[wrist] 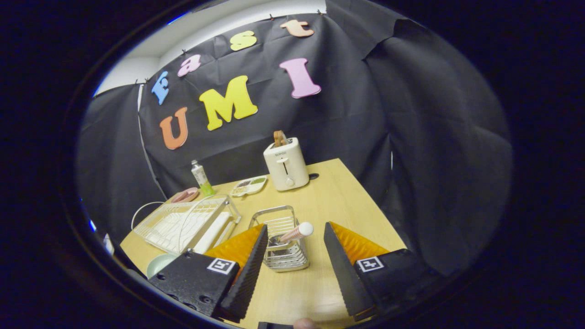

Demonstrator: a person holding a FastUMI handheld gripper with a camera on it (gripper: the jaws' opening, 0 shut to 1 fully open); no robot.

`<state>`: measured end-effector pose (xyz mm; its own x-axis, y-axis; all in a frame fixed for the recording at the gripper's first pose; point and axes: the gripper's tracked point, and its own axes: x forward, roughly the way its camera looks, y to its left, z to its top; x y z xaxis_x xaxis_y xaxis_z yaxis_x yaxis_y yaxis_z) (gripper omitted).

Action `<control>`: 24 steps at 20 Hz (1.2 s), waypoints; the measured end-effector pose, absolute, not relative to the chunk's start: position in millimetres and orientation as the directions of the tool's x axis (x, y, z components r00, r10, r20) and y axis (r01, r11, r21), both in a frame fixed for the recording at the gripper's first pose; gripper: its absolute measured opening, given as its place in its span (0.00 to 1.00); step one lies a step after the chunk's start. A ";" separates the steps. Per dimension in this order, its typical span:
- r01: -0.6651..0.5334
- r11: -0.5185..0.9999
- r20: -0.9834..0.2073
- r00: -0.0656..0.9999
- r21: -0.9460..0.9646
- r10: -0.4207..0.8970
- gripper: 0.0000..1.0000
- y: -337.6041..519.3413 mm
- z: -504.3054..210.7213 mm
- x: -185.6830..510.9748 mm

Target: Take the plate from the dish rack, then take the spoon from the basket and place it into the plate.

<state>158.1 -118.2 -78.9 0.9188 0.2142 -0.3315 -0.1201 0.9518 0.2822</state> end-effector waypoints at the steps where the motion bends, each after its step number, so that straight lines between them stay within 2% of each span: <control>1: -0.120 0.950 -0.325 0.921 0.288 0.215 0.75 -117.2 -79.7 162.3; 5: -0.119 0.954 -0.298 0.933 0.273 0.202 0.45 -111.3 -72.8 172.7; 7: -0.149 0.945 -0.293 0.926 0.293 0.237 0.29 -100.3 -64.4 170.1; 11: -0.189 0.945 -0.312 0.911 0.266 0.270 0.15 -85.3 -56.5 171.3; 16: -0.185 0.963 -0.307 0.921 0.196 0.239 0.11 -82.2 -32.4 161.8; 21: -0.140 0.978 -0.231 0.957 0.156 0.173 0.11 -89.0 20.1 138.5; 24: -0.180 0.972 -0.190 0.959 0.153 0.208 0.12 -67.9 52.9 107.0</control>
<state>107.0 -67.9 52.9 0.9594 0.2081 -0.1903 -0.1804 0.9716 0.1532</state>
